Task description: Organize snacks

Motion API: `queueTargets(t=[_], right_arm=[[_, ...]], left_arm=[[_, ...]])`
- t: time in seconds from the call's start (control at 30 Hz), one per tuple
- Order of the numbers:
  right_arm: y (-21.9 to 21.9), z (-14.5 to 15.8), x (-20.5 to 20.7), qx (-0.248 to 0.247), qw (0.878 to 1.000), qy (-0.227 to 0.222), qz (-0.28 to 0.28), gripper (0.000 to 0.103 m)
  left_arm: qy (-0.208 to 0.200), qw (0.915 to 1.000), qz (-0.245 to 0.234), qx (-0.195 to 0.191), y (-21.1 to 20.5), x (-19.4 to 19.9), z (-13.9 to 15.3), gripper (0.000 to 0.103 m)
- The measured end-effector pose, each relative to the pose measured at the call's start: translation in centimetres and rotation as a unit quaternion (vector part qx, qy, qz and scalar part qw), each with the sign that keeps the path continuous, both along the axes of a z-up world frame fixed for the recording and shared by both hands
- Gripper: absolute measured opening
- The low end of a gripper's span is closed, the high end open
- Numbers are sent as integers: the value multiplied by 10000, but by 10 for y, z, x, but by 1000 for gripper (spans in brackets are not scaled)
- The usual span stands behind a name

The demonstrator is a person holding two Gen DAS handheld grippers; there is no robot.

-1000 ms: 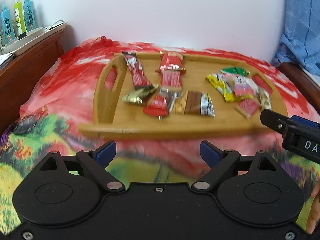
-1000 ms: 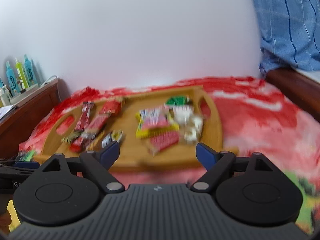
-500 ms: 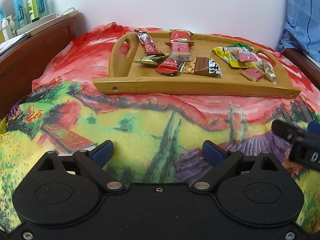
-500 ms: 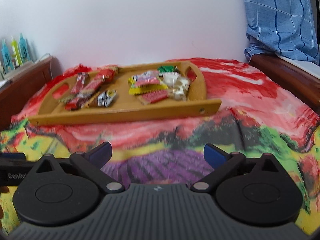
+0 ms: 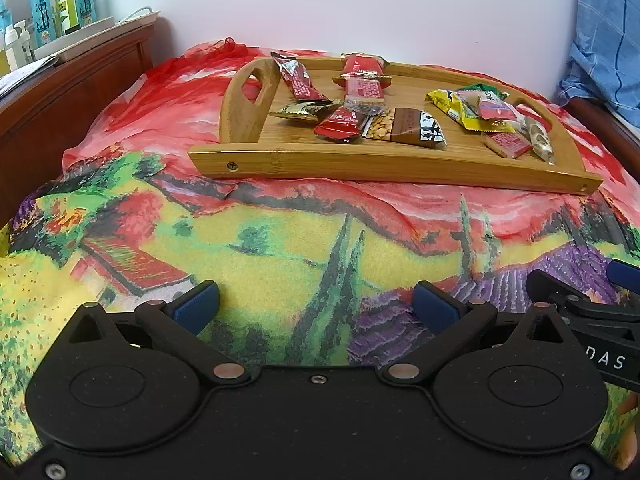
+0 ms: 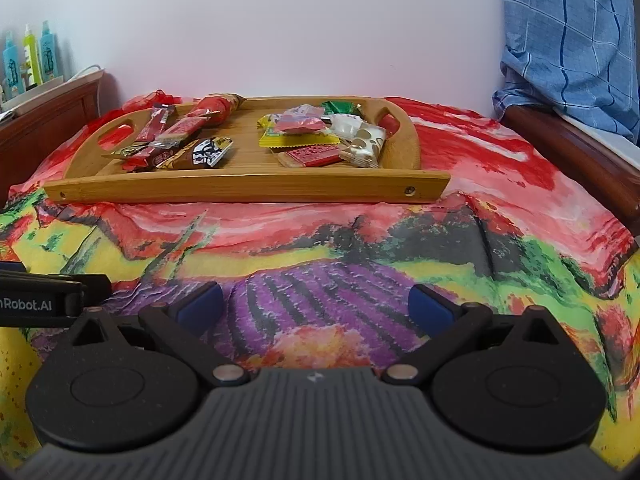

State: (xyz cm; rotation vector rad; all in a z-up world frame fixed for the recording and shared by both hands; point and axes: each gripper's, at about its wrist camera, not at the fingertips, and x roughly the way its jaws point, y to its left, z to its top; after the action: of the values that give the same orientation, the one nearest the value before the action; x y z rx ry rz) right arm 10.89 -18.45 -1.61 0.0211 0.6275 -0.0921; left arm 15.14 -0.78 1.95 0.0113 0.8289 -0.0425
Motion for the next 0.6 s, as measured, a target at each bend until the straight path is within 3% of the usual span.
queueTargets(t=[0.6], right_arm=[[1, -1, 2, -54, 10000, 37, 22, 103]], left_arm=[[1, 9999, 128, -17, 0, 1, -1, 103]])
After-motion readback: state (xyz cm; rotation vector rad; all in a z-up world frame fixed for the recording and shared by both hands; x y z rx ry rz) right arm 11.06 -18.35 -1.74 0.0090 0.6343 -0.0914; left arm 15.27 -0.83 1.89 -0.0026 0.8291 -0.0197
